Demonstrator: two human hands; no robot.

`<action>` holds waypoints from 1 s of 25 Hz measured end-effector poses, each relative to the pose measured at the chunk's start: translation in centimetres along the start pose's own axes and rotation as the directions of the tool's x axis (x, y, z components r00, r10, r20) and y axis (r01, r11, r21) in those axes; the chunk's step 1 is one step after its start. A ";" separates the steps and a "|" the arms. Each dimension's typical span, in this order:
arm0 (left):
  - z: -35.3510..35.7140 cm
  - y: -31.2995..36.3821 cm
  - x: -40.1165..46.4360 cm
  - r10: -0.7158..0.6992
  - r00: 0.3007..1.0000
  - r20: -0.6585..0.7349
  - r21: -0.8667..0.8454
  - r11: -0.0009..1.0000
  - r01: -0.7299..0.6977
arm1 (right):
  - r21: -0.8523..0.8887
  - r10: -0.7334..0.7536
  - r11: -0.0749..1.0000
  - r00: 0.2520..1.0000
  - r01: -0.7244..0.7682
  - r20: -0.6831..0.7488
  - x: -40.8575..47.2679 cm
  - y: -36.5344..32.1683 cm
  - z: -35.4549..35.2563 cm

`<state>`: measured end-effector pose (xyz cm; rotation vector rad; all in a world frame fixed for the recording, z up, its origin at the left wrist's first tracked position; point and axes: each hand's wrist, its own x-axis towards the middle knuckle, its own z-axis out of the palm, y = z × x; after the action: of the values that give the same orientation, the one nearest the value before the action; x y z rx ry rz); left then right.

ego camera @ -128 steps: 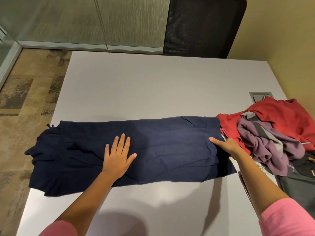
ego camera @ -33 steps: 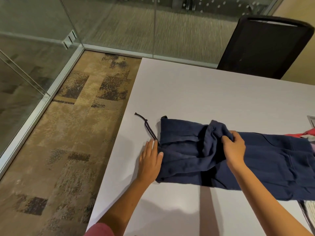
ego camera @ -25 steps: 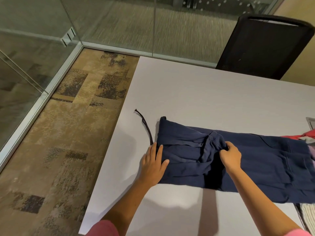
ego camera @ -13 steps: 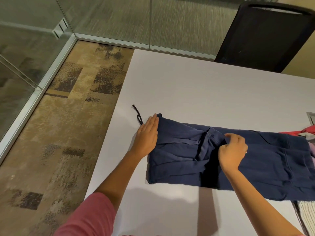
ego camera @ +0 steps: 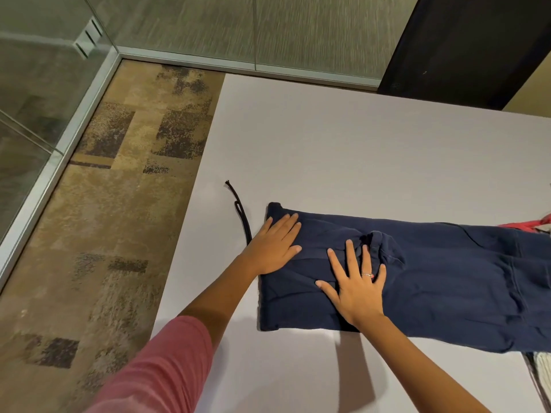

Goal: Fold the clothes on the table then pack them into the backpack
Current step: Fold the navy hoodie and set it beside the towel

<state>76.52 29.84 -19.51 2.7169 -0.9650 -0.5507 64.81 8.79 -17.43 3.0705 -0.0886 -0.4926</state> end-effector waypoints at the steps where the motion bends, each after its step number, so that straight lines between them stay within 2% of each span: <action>1: 0.2 -0.2 -0.4 0.007 0.997 -0.078 -0.062 0.998 -0.011 | -0.004 -0.001 1.000 1.000 0.001 0.021 -0.1 0.3 0.0; 3: 0.6 -0.8 -1.7 -0.089 0.966 -0.242 -0.237 0.971 0.030 | -0.003 -0.003 1.000 0.999 0.003 0.038 0.1 0.4 0.2; 4: 0.7 -1.2 -2.4 -0.170 0.946 -0.276 -0.320 0.944 0.077 | 0.002 0.000 1.000 0.999 0.000 0.047 0.2 0.3 0.3; 6: 0.7 -2.0 -4.1 -0.278 0.928 -0.246 -0.405 0.900 0.163 | 0.015 0.002 1.000 0.998 -0.003 0.066 0.5 0.3 0.4; 9: 0.5 -3.2 -6.5 -0.269 0.948 -0.171 -0.321 0.925 0.204 | 0.046 -0.005 0.999 0.997 0.001 0.081 0.7 0.5 0.7; 13: -0.1 -2.7 -8.1 -0.207 0.978 -0.001 -0.210 0.957 0.202 | 0.071 -0.007 0.997 0.997 0.002 0.080 0.7 0.4 0.7; 16: -0.6 -2.2 -7.9 -0.216 0.971 0.106 -0.103 0.968 0.227 | 0.080 -0.020 0.997 0.997 0.014 0.075 0.6 0.6 0.7; 17: -0.9 -2.3 -7.9 -0.234 0.959 0.158 -0.115 0.961 0.253 | 0.085 -0.018 0.996 0.997 0.011 0.074 0.6 0.6 0.5; 18: -1.5 -2.4 -8.0 -0.251 0.946 0.204 -0.192 0.938 0.290 | 0.092 -0.016 0.996 0.997 0.009 0.074 0.6 0.6 0.4; 20: -3.3 -2.5 -8.1 -0.266 0.926 0.268 -0.436 0.824 0.363 | 0.092 -0.021 0.996 0.995 0.013 0.093 0.5 0.6 0.1; 22: -5.8 -1.8 -8.1 -0.275 0.934 0.226 -0.598 0.718 0.356 | 0.085 -0.031 0.996 0.992 0.020 0.124 0.4 0.5 -0.2; 23: -6.9 -0.9 -7.7 -0.276 0.946 0.172 -0.628 0.709 0.321 | 0.092 -0.034 0.996 0.992 0.022 0.124 0.2 0.5 -0.4; 25: -8.1 1.2 -6.4 -0.219 0.971 0.097 -0.609 0.759 0.232 | 0.122 -0.048 0.992 0.992 0.034 0.119 0.0 0.5 -1.1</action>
<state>74.55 33.52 -10.04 2.2240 -0.3487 -0.7774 65.14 8.36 -16.40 3.1622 -0.0602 -0.7014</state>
